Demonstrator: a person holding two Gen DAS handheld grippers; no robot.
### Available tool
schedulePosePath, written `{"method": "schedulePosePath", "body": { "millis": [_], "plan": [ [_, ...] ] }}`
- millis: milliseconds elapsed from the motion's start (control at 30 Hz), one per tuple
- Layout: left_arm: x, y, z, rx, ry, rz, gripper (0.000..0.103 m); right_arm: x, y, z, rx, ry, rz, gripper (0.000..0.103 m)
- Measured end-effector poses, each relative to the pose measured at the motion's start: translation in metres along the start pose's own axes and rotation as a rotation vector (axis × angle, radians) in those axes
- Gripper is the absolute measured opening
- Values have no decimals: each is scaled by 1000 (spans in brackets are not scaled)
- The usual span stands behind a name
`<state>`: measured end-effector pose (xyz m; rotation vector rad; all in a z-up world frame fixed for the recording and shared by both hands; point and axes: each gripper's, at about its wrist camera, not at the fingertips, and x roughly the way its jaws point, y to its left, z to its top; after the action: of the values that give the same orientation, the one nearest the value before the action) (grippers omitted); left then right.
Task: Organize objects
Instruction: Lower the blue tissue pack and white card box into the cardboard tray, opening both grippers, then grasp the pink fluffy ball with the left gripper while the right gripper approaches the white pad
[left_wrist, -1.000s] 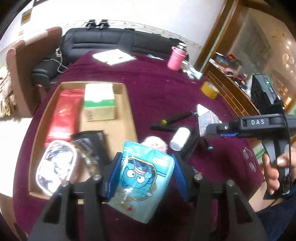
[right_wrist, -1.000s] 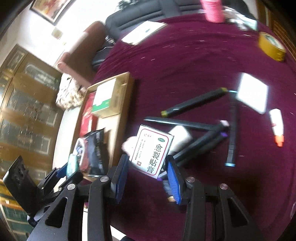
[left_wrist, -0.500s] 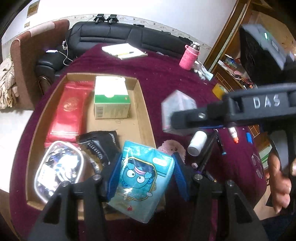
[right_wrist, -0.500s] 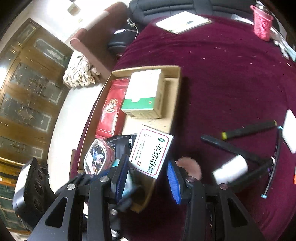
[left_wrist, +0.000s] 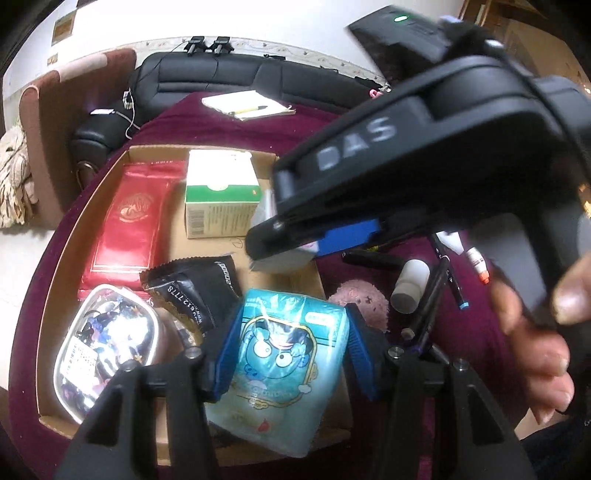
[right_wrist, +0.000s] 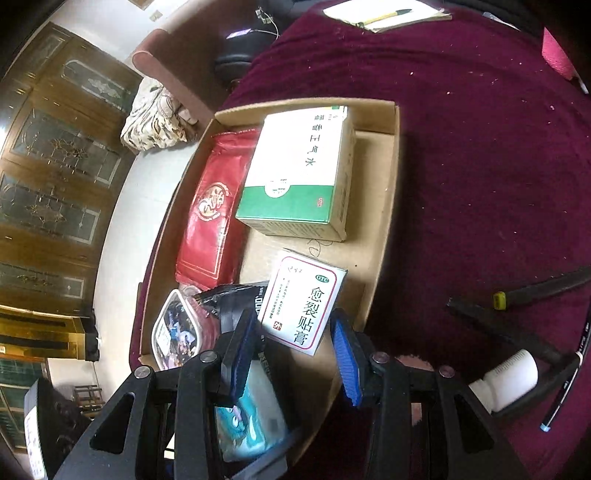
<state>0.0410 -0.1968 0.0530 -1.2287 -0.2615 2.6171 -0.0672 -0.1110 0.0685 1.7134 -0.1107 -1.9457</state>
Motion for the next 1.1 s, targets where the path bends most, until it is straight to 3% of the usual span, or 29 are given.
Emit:
{"method": "schedulePosePath", "body": {
  "millis": [300,433,767,933,1100],
  "plan": [
    [4,1,6,4,7,0,53,13,-3,6,7,15,12,48],
    [5,1,7,-1,11,-3,54,8,-1,7,-15,6,4,64],
    [10,14,23,-27,19,13,62,-31,-9,-1,18,-90,35,65],
    [9,24,34,-54,4,47,75,-50,-21,-8,69,-122,55,65],
    [-4,33,39,-105,-17,38,75,-72,-45,-24,128,-151,82,65]
  ]
}}
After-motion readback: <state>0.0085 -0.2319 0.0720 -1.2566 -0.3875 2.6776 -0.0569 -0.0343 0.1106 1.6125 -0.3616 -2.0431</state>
